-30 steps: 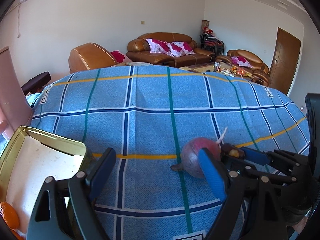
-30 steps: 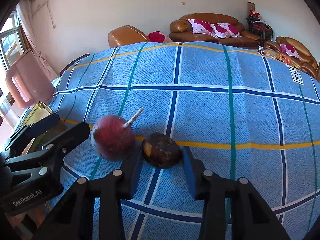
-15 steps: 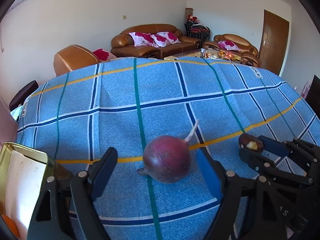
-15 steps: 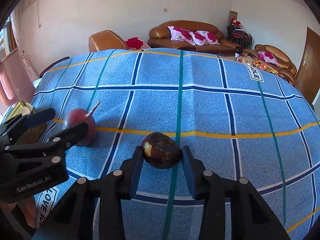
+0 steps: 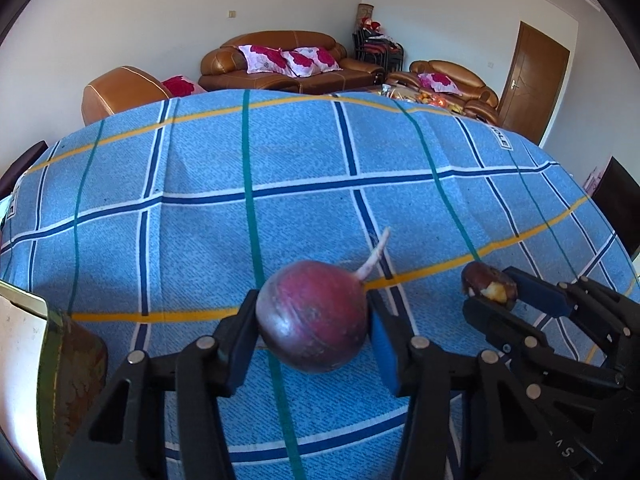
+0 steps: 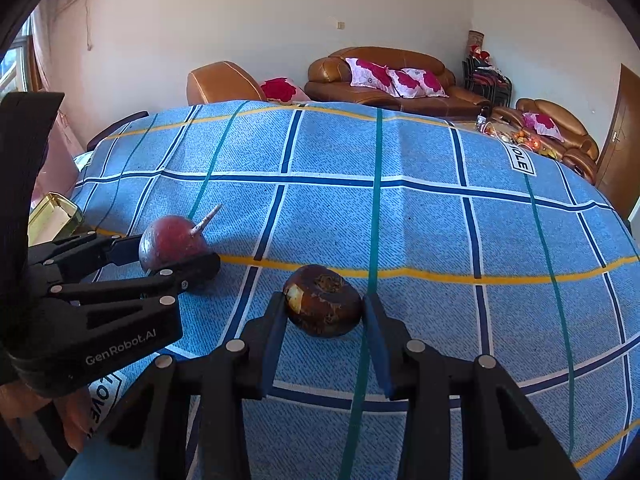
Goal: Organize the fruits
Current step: 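Carry the red-purple fruit and brown fruit with both grippers over the tray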
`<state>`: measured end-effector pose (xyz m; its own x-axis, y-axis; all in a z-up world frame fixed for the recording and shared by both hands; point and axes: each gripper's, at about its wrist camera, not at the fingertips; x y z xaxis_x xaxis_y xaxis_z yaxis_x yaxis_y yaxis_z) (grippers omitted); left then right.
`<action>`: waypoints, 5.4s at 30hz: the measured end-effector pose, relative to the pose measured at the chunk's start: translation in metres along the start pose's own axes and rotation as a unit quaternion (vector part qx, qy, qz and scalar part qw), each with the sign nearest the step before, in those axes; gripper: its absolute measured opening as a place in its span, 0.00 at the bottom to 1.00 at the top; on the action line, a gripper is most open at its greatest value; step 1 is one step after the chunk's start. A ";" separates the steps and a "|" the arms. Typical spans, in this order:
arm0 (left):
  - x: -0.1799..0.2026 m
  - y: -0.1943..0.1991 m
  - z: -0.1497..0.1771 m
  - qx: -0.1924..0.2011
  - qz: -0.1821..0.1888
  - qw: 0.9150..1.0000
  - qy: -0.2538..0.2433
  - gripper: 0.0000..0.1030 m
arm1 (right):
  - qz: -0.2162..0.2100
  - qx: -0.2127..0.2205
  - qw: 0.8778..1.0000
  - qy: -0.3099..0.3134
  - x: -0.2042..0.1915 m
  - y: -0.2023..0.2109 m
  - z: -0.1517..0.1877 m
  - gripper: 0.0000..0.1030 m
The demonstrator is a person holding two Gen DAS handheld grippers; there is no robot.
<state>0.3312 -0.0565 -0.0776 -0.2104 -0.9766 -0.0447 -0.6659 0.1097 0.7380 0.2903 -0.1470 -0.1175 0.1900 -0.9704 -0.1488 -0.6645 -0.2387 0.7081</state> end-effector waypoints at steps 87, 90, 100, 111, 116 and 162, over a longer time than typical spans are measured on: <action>0.019 0.110 0.054 0.190 -0.123 0.973 -0.052 0.51 | -0.002 0.227 0.972 0.058 -0.019 0.088 0.030 0.40; 0.020 0.113 0.057 0.187 -0.120 0.973 -0.053 0.51 | -0.002 0.227 0.972 0.067 -0.023 0.089 0.032 0.40; 0.018 0.118 0.066 0.170 -0.111 0.978 -0.047 0.51 | -0.008 0.228 0.971 0.065 -0.030 0.100 0.043 0.40; 0.016 0.137 0.086 0.176 -0.107 0.978 -0.047 0.51 | -0.017 0.232 0.969 0.080 -0.043 0.108 0.054 0.40; 0.010 0.144 0.093 0.179 -0.109 0.977 -0.041 0.51 | -0.019 0.232 0.968 0.092 -0.051 0.110 0.059 0.40; -0.082 0.226 0.173 0.205 -0.165 0.964 0.035 0.51 | -0.135 0.214 0.958 0.138 -0.151 0.130 0.094 0.40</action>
<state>0.0739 0.0805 -0.0240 0.1013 -0.9793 -0.1752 -0.9183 -0.1598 0.3623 0.1070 -0.0353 -0.0676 0.5411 -0.8390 -0.0573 -0.7884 -0.5298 0.3127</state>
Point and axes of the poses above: each gripper's, at about its wrist camera, not at the fingertips, and y roughly against the way its jaws point, x to its right, z to its underside, and after that the axes turned 11 degrees about -y, right-handed
